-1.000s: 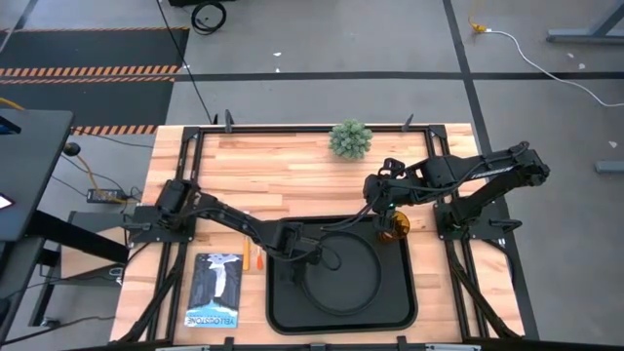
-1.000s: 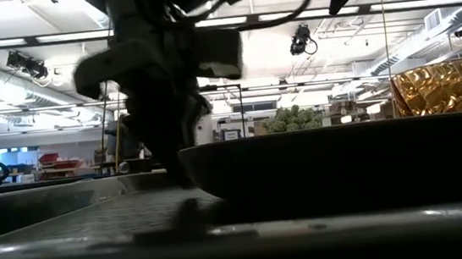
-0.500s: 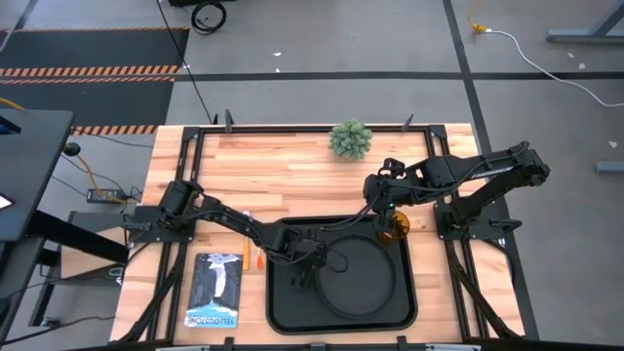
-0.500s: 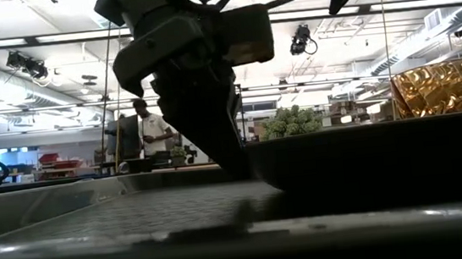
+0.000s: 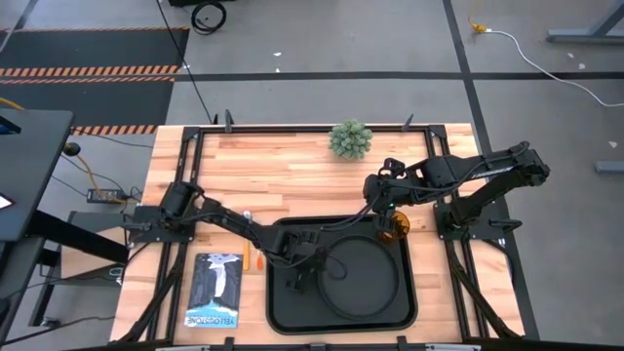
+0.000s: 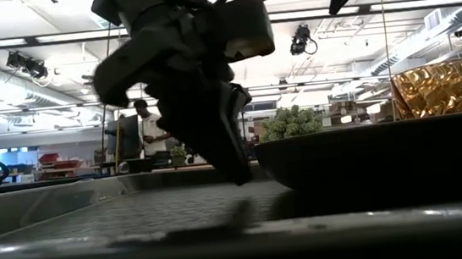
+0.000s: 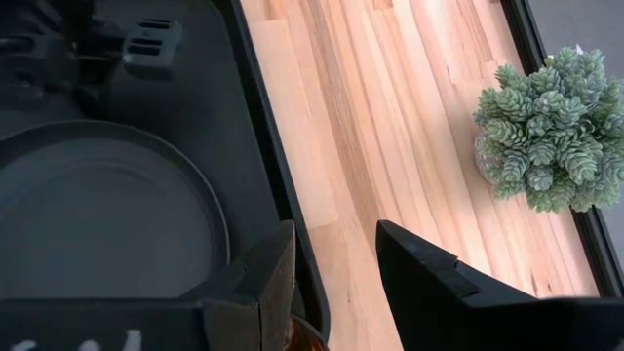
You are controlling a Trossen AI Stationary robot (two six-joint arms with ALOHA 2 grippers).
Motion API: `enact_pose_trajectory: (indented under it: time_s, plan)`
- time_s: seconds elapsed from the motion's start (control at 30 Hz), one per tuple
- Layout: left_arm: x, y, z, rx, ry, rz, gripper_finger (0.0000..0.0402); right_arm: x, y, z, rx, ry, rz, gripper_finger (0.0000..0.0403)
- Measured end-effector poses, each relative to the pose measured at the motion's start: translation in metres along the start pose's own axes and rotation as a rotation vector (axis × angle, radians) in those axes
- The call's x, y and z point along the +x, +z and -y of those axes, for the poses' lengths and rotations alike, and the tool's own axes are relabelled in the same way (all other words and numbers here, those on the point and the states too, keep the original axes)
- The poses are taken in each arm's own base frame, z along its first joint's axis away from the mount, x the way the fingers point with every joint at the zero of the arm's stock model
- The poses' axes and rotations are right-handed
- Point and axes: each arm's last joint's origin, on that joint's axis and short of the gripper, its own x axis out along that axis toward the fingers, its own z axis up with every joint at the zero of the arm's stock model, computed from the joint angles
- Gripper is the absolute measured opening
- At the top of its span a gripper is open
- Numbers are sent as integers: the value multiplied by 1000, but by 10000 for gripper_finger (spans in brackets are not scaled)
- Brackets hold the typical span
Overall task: Pick and place plate/cup/fork/spoon on tray
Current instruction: Put the black plate on the black serving tray, then put the orange fork on the left side of the black plate
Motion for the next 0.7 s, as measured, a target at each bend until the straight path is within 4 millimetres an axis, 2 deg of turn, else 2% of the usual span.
enact_pose_trajectory:
  time_s: [0.13, 0.37, 0.7]
  plan:
    - [-10, -1, 5, 4, 25, -21, 38, 0, 0, 0, 2, 0, 0, 153]
    - [-38, -7, 26, 45, 236, -91, 38, 0, 1, 0, 13, 2, 8, 153]
    - [-78, -30, 53, 102, 451, -238, 38, 0, 3, -1, 26, 9, 29, 153]
